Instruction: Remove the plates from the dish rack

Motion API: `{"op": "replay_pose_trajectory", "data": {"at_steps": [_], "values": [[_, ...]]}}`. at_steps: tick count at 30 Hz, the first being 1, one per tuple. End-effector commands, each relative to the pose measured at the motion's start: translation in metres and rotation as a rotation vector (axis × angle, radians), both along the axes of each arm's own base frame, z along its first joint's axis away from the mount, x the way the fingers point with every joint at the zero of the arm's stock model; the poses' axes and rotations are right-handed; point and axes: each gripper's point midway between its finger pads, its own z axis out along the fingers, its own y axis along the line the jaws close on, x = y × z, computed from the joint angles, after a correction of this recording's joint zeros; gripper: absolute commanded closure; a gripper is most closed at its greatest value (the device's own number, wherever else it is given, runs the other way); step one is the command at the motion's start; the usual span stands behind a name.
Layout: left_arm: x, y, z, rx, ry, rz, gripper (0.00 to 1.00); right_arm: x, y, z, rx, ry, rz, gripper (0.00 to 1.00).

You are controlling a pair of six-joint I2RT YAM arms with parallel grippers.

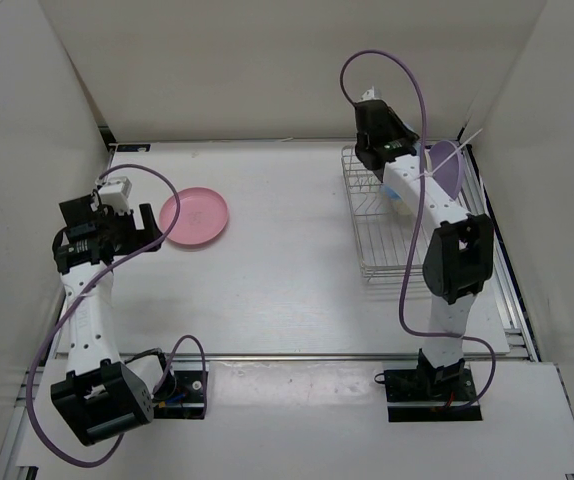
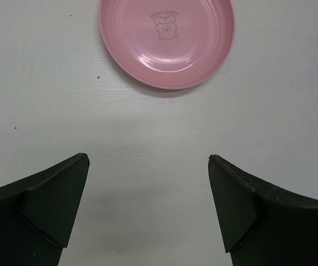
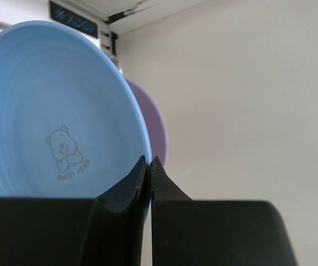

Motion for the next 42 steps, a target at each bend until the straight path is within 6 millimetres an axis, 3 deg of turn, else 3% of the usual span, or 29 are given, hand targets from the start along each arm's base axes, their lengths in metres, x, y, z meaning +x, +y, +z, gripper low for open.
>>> {"op": "replay_pose_trajectory", "data": {"at_steps": [1, 7, 12, 15, 17, 18, 21, 23, 24, 25, 26, 28, 30, 31, 36, 42], "values": [[0.003, -0.005, 0.015, -0.012, -0.06, -0.027, 0.0, -0.006, -0.021, 0.061, -0.011, -0.149, -0.071, 0.99], [0.02, -0.019, 0.042, -0.013, -0.157, -0.132, 0.0, -0.027, -0.024, 0.099, 0.083, -0.218, -0.051, 0.99], [0.037, -0.046, 0.052, -0.069, -0.208, -0.288, 0.0, -0.052, -0.008, 0.135, 0.162, -0.301, 0.016, 0.99], [0.044, -0.064, 0.059, -0.104, -0.211, -0.358, 0.0, -0.066, 0.006, 0.142, 0.265, -0.319, 0.077, 0.99], [0.054, -0.083, 0.068, -0.146, -0.212, -0.408, 0.0, -0.077, 0.025, 0.131, 0.365, -0.247, 0.161, 0.99], [0.059, -0.091, 0.071, -0.154, -0.216, -0.427, 0.0, -0.081, 0.05, 0.127, 0.518, -0.222, 0.278, 0.99], [0.074, -0.131, 0.073, -0.184, -0.173, -0.514, 0.0, -0.1, 0.088, 0.104, 0.671, -0.093, 0.432, 0.99], [0.084, -0.168, 0.077, -0.223, -0.145, -0.588, 0.0, -0.114, 0.111, 0.089, 0.747, -0.004, 0.543, 0.99], [0.084, -0.183, 0.078, -0.242, -0.134, -0.621, 0.0, -0.121, 0.118, 0.065, 0.771, 0.065, 0.559, 0.99], [0.085, -0.21, 0.079, -0.261, -0.114, -0.668, 0.0, -0.125, 0.123, 0.067, 0.795, 0.058, 0.6, 0.99], [0.09, -0.22, 0.08, -0.246, -0.119, -0.665, 0.0, -0.132, 0.133, 0.055, 0.824, 0.112, 0.645, 0.99], [0.092, -0.254, 0.083, -0.242, -0.12, -0.702, 0.0, -0.136, 0.135, 0.035, 0.843, 0.153, 0.628, 0.99], [0.099, -0.266, 0.084, -0.216, -0.131, -0.692, 0.0, -0.138, 0.133, 0.026, 0.832, 0.164, 0.626, 0.99], [0.1, -0.278, 0.083, -0.225, -0.119, -0.694, 0.01, -0.143, 0.131, 0.03, 0.833, 0.153, 0.631, 0.99], [0.108, -0.295, 0.076, -0.232, -0.105, -0.698, 0.07, -0.148, 0.132, 0.044, 0.867, 0.124, 0.666, 0.99], [0.103, -0.32, 0.068, -0.24, -0.065, -0.74, 0.13, -0.152, 0.142, 0.053, 0.922, 0.124, 0.699, 0.99]]}}
